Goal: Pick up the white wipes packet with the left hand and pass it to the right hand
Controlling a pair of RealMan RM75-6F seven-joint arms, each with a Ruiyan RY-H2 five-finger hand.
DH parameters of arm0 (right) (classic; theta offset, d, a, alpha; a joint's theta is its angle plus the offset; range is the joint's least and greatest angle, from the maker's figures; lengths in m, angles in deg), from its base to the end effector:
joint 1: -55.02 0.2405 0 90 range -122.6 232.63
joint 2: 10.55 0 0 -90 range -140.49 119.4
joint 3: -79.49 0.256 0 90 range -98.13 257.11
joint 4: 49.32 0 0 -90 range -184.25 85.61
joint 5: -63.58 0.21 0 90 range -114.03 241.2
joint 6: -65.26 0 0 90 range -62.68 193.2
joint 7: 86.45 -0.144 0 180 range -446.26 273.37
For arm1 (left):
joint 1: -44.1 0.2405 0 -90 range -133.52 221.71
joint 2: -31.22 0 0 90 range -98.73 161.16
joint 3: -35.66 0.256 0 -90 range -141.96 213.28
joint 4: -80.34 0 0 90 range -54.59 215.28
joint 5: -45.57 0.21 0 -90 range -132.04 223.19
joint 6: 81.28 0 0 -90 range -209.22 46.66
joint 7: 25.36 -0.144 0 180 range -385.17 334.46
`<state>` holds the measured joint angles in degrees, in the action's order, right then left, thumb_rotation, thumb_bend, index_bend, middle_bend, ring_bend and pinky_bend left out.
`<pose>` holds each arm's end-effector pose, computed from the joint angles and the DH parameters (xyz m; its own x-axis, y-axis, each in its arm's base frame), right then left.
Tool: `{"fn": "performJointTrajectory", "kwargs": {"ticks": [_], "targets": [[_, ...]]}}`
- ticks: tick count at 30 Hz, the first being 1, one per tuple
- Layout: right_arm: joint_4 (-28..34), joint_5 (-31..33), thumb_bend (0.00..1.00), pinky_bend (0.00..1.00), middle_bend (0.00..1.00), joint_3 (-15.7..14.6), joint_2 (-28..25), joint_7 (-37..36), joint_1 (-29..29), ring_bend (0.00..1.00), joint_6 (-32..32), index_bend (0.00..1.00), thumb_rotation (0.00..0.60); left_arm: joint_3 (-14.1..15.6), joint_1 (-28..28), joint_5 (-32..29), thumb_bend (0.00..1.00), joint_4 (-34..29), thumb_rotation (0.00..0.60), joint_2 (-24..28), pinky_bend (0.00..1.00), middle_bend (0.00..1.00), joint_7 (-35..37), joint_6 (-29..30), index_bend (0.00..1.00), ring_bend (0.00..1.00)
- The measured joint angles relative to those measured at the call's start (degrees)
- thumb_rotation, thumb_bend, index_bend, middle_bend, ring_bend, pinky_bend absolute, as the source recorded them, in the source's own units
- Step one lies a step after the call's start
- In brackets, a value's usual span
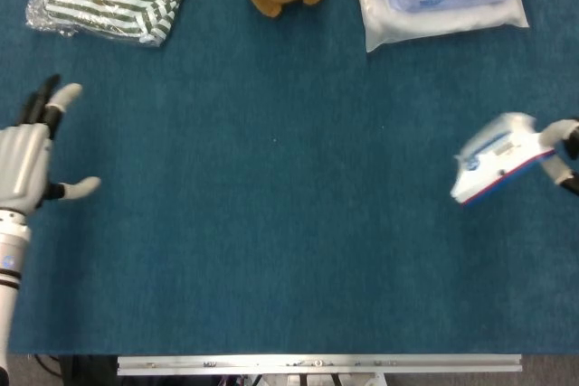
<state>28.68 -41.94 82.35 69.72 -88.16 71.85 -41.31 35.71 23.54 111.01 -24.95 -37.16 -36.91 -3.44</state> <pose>-0.2265 -0.2163 0.1199 0.1528 0.3745 0.9146 -0.7850 -0.5161 0.3425 -0.2572 0.2330 0.1023 0.2839 0.1838 0.9411 0.9548 0.0359 -0.2950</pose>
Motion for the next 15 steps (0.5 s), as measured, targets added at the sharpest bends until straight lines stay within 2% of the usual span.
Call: {"fn": "performJointTrajectory", "kwargs": {"ticks": [4,15], "targets": [[0.2,0.5,0.37,0.64,0.83,0.3,-0.8,-0.3,-1.2,0.72,-0.8,0.86,0.6,-0.4,2.3,-0.1,0.1,2.1,0.6,-1.3,0.37,0.0,-2.7,2.9,0.11,0.08],[-1.3,1.0,0.37,0.64,0.83,1.2,-0.1,-1.9,-1.5,0.72,0.2,0.86,0.6,-1.7,3.9,0.2,0.1,2.7,0.6,-1.8,0.37,0.0,-3.5,2.1,0.11,0.08]]}}
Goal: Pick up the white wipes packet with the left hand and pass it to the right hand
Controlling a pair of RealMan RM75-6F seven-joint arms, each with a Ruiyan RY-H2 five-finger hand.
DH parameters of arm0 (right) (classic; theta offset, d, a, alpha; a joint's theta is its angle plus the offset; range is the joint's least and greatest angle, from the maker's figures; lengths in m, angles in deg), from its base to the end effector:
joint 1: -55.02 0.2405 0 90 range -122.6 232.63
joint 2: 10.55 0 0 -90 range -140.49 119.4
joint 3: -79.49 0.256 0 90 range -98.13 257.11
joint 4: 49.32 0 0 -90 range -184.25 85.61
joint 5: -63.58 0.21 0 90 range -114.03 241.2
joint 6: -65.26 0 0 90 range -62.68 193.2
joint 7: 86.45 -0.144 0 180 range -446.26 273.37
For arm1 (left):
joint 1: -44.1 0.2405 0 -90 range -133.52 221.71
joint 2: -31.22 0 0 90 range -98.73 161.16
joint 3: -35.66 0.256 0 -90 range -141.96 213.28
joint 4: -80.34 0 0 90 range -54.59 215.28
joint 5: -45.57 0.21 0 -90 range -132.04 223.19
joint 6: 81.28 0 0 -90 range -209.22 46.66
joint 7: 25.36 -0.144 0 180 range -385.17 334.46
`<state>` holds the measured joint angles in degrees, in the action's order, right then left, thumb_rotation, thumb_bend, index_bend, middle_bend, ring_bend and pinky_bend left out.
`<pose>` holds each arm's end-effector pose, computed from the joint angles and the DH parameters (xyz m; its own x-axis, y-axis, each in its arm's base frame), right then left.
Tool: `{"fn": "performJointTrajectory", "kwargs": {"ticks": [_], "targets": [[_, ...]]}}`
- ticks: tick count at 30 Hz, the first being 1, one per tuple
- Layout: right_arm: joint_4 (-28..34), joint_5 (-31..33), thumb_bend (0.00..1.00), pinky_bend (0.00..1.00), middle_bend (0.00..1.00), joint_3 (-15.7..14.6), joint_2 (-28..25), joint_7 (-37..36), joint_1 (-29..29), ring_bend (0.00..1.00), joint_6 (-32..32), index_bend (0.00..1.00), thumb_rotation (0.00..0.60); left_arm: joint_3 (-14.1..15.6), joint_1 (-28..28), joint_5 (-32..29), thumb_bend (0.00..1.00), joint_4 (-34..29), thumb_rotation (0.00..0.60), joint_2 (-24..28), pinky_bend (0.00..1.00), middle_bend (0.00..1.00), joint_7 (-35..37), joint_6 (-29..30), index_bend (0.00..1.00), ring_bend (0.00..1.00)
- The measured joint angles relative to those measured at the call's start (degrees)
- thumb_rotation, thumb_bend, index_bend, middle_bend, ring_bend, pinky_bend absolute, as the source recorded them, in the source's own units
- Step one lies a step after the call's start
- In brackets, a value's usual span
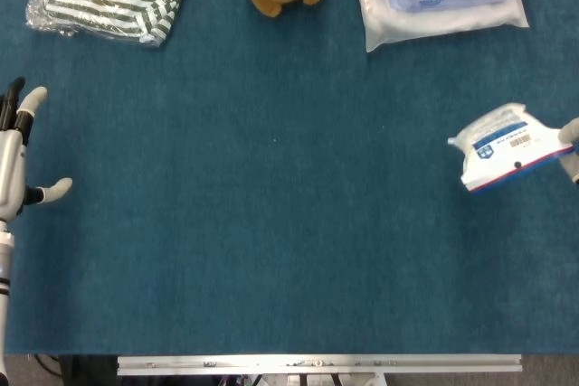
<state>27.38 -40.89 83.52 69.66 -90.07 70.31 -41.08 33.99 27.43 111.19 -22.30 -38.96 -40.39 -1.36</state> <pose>-0.2368 -0.2157 0.1243 0.1572 0.3779 0.9124 -0.8063 -0.4843 0.3396 -0.2742 0.2242 0.1049 0.3412 0.1409 0.9294 0.9296 0.0961 -0.3558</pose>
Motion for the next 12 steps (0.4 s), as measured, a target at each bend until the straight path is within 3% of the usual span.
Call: {"fn": "performJointTrajectory", "kwargs": {"ticks": [12], "targets": [[-1.2,-0.2,0.37,0.64,0.83,0.4,1.1,-0.8,0.2,0.72,1.1,0.86,0.6,-1.0,1.0,0.1,0.1,-0.1,0.6,-0.1,0.37,0.0,-0.5,-1.0,0.11,0.08]]}}
